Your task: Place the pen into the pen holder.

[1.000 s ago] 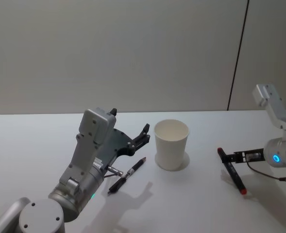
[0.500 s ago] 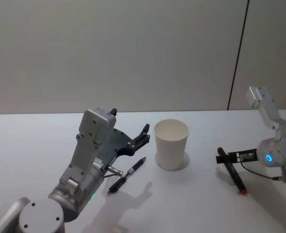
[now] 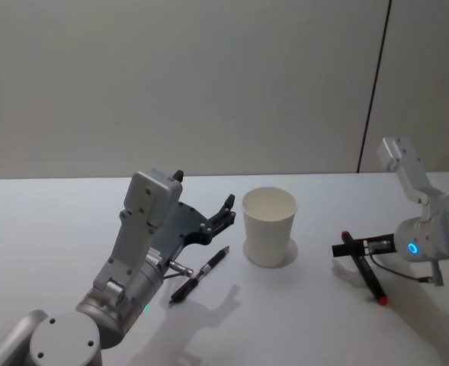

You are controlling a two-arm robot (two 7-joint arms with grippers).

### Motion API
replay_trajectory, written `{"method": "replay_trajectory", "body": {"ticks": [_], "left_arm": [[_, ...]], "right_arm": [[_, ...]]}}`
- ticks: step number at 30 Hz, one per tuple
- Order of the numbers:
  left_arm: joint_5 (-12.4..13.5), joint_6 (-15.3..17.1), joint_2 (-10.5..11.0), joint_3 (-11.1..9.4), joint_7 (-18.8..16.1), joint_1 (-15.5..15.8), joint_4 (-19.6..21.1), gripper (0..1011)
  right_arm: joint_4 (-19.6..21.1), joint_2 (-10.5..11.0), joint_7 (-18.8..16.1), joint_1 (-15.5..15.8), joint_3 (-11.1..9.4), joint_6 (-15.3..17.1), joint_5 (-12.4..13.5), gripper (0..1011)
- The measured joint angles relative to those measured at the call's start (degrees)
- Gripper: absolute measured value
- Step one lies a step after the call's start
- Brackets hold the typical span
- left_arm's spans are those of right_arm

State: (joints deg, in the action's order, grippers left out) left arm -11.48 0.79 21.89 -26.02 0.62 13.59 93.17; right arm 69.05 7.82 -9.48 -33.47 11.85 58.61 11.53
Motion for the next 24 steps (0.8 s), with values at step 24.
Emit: {"method": "replay_trajectory", "body": {"ticks": [24], "left_arm": [[0.0,0.0,0.0,0.0,0.0,0.0,0.0,1004]], "right_arm": [[-2.8,-1.0,-1.5,-1.3,0.9,-0.4,-2.7,1002]]}}
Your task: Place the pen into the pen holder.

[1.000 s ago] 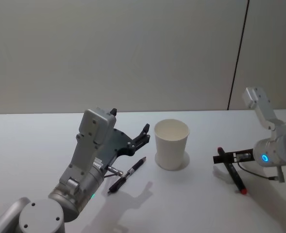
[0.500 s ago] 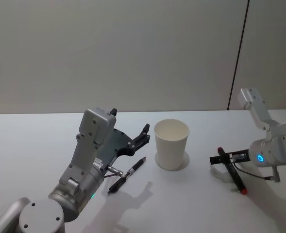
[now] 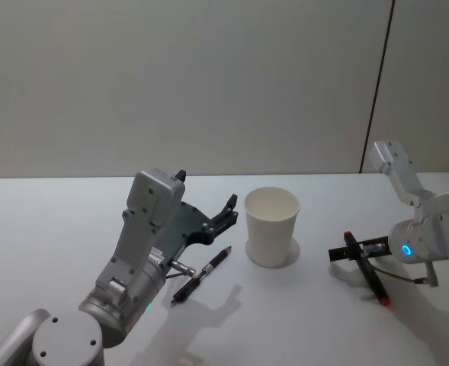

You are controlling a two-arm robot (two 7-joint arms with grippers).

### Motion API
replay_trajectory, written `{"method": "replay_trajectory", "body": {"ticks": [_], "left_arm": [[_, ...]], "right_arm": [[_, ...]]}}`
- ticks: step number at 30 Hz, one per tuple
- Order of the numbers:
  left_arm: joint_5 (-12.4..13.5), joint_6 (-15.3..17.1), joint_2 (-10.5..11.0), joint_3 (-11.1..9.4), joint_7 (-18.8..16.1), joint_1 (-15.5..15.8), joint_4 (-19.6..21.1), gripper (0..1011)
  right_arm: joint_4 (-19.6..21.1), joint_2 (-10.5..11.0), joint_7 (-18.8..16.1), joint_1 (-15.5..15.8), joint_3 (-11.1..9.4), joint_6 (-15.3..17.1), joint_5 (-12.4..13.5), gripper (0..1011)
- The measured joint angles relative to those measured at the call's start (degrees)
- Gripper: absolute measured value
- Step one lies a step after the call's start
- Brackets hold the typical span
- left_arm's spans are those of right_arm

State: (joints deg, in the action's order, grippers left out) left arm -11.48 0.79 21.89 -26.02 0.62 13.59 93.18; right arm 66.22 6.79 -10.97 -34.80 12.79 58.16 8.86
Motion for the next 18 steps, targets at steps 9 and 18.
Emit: {"method": "replay_trajectory", "body": {"ticks": [9,18], "left_arm": [[0.0,0.0,0.0,0.0,0.0,0.0,0.0,1004],[0.0,0.0,0.0,0.0,0.0,0.0,0.0,1004]], "right_arm": [[-0.3,-0.1,-0.5,-0.1,0.0,-0.3,-0.6,951],[-0.3,-0.1,-0.8,0.1,-0.2,-0.2,-1.1,681]]}}
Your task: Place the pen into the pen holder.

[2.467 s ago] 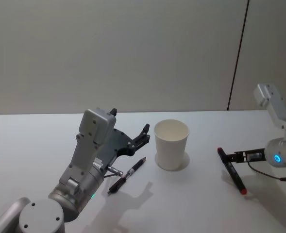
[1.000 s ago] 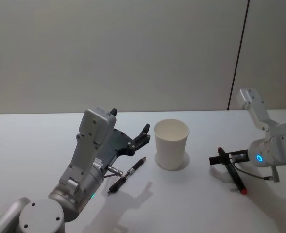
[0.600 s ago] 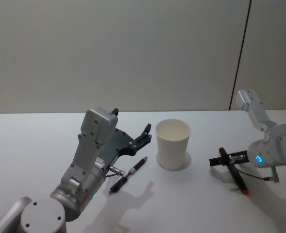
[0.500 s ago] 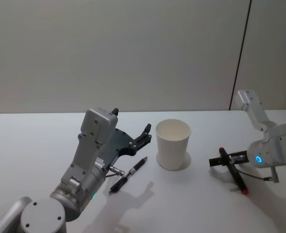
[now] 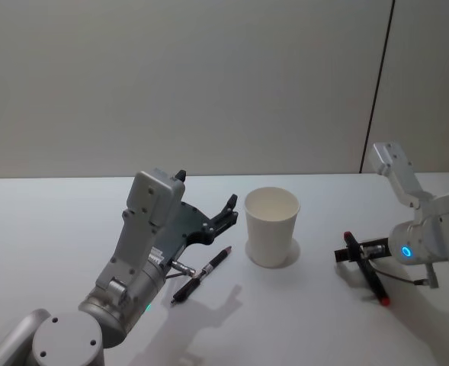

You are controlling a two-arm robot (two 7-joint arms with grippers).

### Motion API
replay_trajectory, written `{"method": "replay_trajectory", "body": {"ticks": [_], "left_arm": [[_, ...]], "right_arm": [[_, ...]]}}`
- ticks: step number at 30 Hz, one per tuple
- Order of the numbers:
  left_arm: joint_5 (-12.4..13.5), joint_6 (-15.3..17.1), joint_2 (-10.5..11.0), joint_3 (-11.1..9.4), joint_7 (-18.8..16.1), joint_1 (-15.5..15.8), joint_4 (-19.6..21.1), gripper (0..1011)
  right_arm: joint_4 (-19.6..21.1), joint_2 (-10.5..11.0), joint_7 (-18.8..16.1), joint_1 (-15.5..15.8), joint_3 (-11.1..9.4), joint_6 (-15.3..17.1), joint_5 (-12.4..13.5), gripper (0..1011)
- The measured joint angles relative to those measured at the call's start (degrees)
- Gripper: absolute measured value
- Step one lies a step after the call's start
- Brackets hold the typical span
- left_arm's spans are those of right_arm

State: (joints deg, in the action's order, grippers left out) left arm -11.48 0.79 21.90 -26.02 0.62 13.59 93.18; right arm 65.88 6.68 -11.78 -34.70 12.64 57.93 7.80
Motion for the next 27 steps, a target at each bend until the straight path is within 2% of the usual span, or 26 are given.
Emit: {"method": "replay_trajectory", "body": {"ticks": [6,7,10,11,14,18,27], "left_arm": [[0.0,0.0,0.0,0.0,0.0,0.0,0.0,1004],[0.0,0.0,0.0,0.0,0.0,0.0,0.0,1004],[0.0,0.0,0.0,0.0,0.0,0.0,0.0,1004],[0.0,0.0,0.0,0.0,0.0,0.0,0.0,1004],[0.0,0.0,0.0,0.0,0.0,0.0,0.0,1004],[0.0,0.0,0.0,0.0,0.0,0.0,0.0,1004],[0.0,0.0,0.0,0.0,0.0,0.0,0.0,1004]], "right_arm": [[-0.1,0.0,0.0,0.1,-0.3,0.2,-0.1,513],[-0.2,0.0,0.0,0.1,-0.3,0.3,-0.1,453],[-0.2,0.0,0.1,0.2,-0.5,0.4,-0.1,391],[-0.3,0.1,0.1,0.2,-0.6,0.4,-0.1,329],[-0.3,0.1,0.1,0.3,-0.7,0.4,-0.2,229],[-0.4,0.1,0.1,0.3,-0.9,0.4,-0.2,179],[-0.4,0.2,-0.1,0.5,-1.2,0.1,-0.6,179]]}}
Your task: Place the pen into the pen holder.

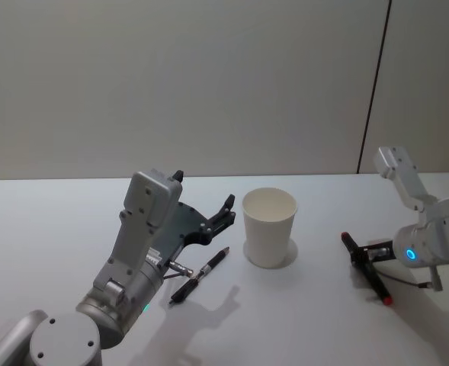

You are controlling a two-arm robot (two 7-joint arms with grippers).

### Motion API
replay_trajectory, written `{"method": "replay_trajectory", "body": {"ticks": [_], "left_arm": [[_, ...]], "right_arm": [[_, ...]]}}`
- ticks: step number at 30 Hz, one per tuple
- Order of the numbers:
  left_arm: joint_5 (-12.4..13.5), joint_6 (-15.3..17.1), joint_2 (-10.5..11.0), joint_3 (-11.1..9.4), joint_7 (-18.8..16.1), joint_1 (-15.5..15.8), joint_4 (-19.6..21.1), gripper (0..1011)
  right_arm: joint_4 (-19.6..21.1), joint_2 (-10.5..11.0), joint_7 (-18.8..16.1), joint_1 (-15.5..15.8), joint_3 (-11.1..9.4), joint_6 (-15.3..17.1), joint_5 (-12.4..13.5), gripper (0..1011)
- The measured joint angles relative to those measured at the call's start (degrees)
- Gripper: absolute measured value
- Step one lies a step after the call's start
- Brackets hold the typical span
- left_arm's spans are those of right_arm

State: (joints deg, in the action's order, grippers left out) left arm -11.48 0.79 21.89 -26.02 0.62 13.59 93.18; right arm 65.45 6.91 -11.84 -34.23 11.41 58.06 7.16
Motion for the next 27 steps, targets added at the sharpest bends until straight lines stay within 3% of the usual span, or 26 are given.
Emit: {"method": "replay_trajectory", "body": {"ticks": [15,27], "left_arm": [[0.0,0.0,0.0,0.0,0.0,0.0,0.0,1004],[0.0,0.0,0.0,0.0,0.0,0.0,0.0,1004]], "right_arm": [[4.0,0.5,0.1,2.0,-0.6,-4.9,-0.2,179],[10.6,1.7,0.6,6.1,-1.2,-12.1,0.2,179]]}}
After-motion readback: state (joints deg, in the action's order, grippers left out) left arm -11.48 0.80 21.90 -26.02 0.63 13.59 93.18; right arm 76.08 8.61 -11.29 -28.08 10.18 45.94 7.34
